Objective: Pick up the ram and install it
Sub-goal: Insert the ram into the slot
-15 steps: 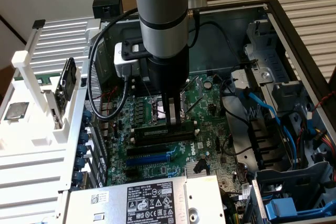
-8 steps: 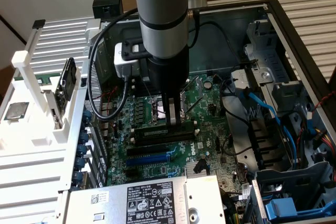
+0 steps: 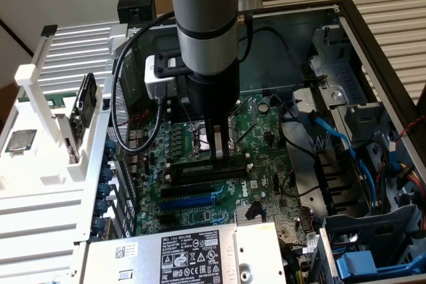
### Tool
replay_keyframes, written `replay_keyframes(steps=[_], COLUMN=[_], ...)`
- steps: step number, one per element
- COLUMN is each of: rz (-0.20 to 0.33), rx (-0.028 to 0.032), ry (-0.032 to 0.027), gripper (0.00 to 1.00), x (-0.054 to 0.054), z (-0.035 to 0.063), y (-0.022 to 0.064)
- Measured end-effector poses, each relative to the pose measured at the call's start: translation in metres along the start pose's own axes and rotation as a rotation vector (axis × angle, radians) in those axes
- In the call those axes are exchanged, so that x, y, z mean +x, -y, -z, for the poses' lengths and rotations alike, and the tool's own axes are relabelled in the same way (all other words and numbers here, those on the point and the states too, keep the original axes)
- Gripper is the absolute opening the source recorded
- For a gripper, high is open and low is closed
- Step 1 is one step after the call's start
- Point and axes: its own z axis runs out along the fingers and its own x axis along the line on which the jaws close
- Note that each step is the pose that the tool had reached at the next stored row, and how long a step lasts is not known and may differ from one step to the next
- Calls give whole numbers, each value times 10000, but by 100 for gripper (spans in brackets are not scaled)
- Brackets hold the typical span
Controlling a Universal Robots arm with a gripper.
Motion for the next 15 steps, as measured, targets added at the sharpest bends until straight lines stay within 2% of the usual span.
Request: replay_keyframes(steps=[15], rz=[0], rx=[0], ry=[-1], gripper=[12], x=[1], z=[-18], y=[-1])
